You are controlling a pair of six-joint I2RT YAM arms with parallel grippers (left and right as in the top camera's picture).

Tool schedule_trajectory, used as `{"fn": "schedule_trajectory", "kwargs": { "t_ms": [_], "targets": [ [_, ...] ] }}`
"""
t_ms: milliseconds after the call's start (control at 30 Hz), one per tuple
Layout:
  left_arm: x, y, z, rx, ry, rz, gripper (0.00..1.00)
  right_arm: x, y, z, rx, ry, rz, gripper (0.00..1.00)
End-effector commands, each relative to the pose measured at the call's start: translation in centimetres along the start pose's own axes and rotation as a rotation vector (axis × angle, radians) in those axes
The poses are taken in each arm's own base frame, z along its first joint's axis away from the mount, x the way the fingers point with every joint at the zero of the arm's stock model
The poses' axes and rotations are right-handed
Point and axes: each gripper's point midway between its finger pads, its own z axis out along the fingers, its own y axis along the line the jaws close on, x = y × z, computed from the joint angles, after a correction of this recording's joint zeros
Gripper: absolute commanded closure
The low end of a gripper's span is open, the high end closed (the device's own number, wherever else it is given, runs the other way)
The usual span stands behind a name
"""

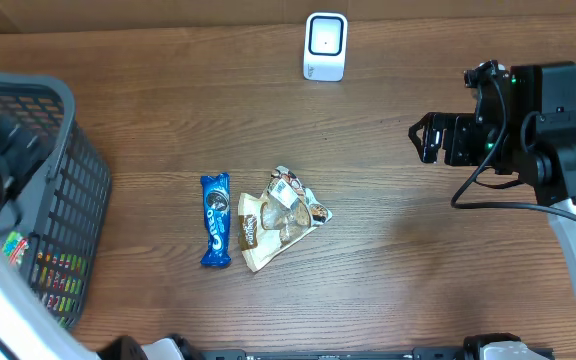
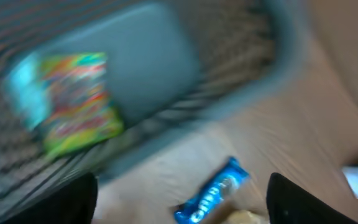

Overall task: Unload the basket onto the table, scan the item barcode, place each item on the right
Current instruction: 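Return the left gripper to the basket above the Haribo bag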

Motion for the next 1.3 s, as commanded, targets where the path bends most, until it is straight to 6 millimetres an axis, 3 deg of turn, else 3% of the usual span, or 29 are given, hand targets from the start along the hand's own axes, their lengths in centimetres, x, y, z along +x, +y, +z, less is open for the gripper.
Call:
{"fn": "schedule_trajectory", "kwargs": {
  "t_ms": [0,267,500,567,633,800,1133,1200,1267],
  "targets": [
    [0.0,5.6,2.4,-0.183,0.000,-0.228,0.15,-0.3,0.4,0.0,-0.012,-0.011,-0.009,0.00],
    [1.5,10.4,12.2,-0.321,0.123,-0.319,0.11,0.4,-0.1,1.1,-0.005,0.012,-0.002,0.00],
    [3.7,12.4,18.8,-0.364,0.220,-0.273,0.09,0.6,-0.3,1.8,-0.002,0.032,0.005,0.00],
    [4.7,12.9,20.5,-0.379,0.252,-0.259,0.00,0.6,-0.4,2.0,-0.001,0.037,0.006,0.00],
    [5.5,13.2,22.2,-0.387,0.277,-0.245,0.00,0.6,-0.5,2.2,0.000,0.043,0.005,0.00],
    [7.1,14.0,25.6,-0.408,0.340,-0.228,0.00,0.8,-0.7,2.9,0.003,0.063,0.011,0.00],
    [8.5,15.1,29.7,-0.450,0.424,-0.186,0.00,0.9,-0.9,3.3,0.006,0.074,0.015,0.00],
    [8.9,15.3,30.6,-0.459,0.443,-0.184,0.03,0.9,-0.9,3.3,0.006,0.074,0.015,0.00],
    [9.2,15.4,31.1,-0.463,0.456,-0.183,0.15,0.9,-0.9,3.3,0.006,0.074,0.015,0.00]
  ]
}}
